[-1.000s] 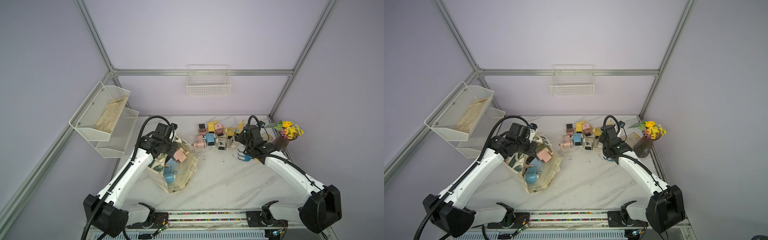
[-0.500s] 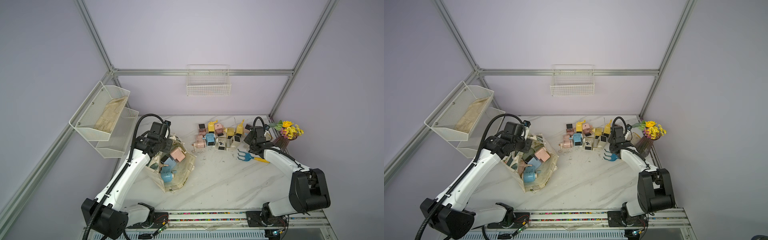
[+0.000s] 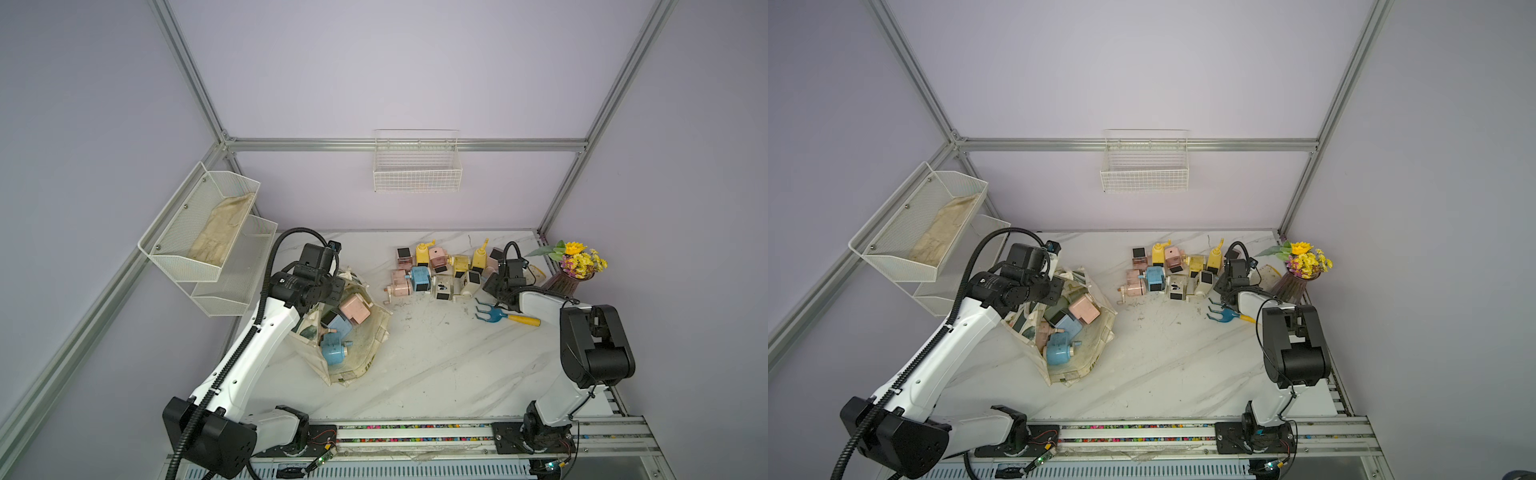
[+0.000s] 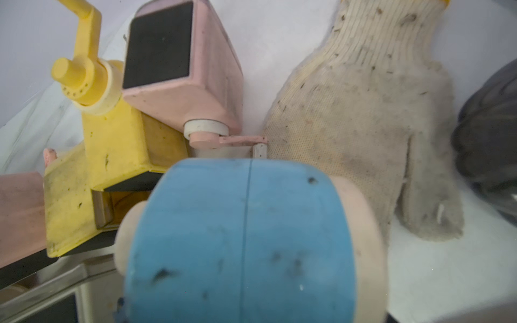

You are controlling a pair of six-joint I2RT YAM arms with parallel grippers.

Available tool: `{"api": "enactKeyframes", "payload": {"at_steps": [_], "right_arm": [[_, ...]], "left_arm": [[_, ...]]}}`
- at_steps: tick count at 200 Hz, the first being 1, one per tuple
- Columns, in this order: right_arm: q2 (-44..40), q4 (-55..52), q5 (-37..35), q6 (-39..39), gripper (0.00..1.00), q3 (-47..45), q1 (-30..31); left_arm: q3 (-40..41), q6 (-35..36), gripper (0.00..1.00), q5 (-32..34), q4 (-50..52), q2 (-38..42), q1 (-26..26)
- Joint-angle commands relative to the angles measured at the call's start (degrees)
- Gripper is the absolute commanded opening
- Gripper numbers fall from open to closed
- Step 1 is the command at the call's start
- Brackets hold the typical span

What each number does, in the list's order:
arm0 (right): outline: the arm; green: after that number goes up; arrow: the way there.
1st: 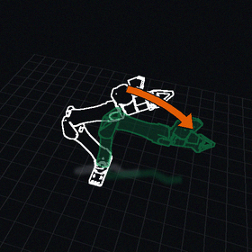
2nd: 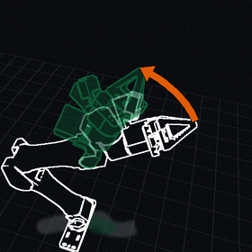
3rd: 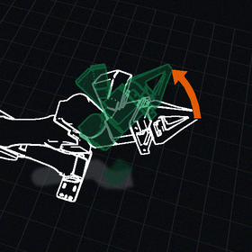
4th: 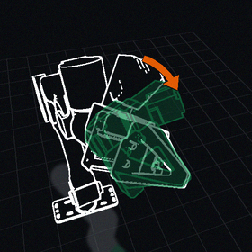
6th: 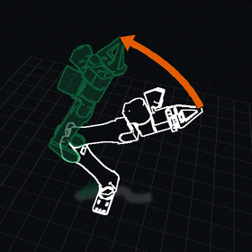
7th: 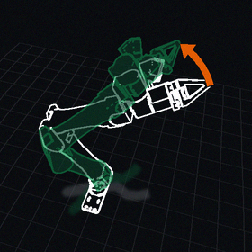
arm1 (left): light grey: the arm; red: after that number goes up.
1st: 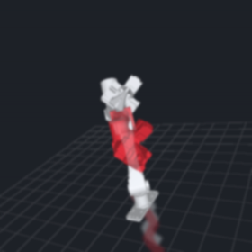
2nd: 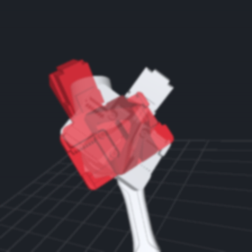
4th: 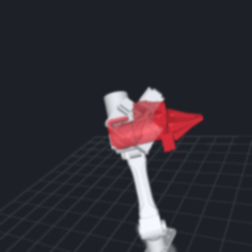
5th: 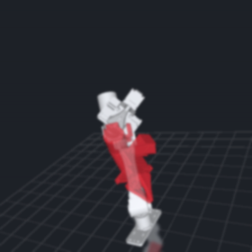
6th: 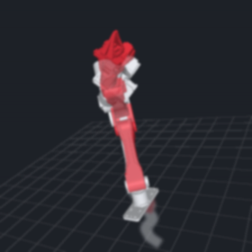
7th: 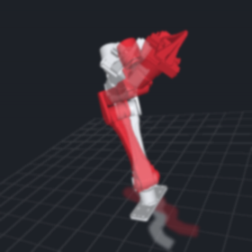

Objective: Take out the pencil sharpeners from the tote bags
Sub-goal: Place the pencil sharpener at the center of the board.

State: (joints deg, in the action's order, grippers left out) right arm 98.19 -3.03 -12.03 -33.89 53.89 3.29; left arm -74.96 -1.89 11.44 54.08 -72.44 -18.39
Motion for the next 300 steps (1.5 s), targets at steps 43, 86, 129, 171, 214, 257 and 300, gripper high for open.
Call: {"api": "enactKeyframes", "payload": {"at_steps": [43, 86, 129, 171, 214, 257, 300], "right_arm": [[1.43, 5.29, 8.32, 1.74, 0.51, 1.88, 0.12], [1.6, 5.03, 9.07, 1.72, 0.67, 1.83, 0.13], [-0.82, 4.18, 9.12, 2.27, 0.82, 1.88, 0.14], [-4.25, 2.13, 9.27, 2.93, 0.87, 2.45, 0.12], [-13.37, 0.83, 12.99, 6.42, 0.87, 2.46, 0.09], [-32.35, 10.03, 33.51, 12.0, 0.72, -0.33, 5.98], [-39.75, 18.56, 28.22, 13.41, 0.7, -1.63, 31.76]], "left_arm": [[1.57, 0.03, 0.0, -0.35, -4.34, 0.81, 0.81], [1.66, 0.01, 0.0, -0.74, -4.34, 0.64, 0.81], [1.66, 0.09, 0.0, -1.1, -4.33, 0.64, 0.81], [1.74, 0.12, 0.0, -1.1, -4.32, 0.73, 0.81], [1.66, 0.13, 0.0, -1.9, -4.28, 0.84, 0.82], [1.57, 0.18, 0.0, -6.01, -4.6, 1.25, 0.81], [1.57, 0.67, 0.0, -9.41, -5.14, 1.87, 0.81]]}}
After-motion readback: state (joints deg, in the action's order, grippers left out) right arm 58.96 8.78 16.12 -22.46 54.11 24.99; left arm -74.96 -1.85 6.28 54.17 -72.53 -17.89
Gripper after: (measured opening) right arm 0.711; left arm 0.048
